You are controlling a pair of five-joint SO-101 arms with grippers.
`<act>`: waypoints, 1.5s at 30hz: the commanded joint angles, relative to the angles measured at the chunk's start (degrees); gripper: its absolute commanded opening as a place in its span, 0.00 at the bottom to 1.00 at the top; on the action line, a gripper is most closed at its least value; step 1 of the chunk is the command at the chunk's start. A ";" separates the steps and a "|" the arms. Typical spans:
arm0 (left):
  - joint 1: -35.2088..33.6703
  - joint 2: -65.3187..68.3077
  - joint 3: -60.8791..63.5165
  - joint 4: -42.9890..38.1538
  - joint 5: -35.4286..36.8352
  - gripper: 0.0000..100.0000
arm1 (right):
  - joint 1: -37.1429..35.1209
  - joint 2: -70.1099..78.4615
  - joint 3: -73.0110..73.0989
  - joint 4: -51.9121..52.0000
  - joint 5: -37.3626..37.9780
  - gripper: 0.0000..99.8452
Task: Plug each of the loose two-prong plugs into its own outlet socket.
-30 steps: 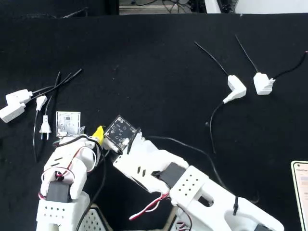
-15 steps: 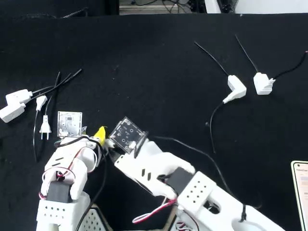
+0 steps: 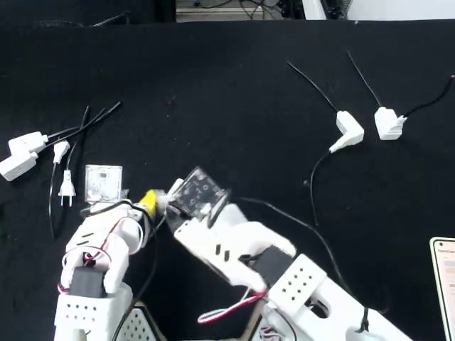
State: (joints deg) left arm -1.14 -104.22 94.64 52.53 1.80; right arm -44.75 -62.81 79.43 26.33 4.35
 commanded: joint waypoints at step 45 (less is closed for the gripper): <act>-6.11 -0.35 -2.77 0.26 3.43 0.18 | 29.45 16.75 -21.93 36.48 26.29 0.17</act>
State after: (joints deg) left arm -7.03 -104.31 94.64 53.05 4.44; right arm -12.48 -50.24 60.09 68.97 32.84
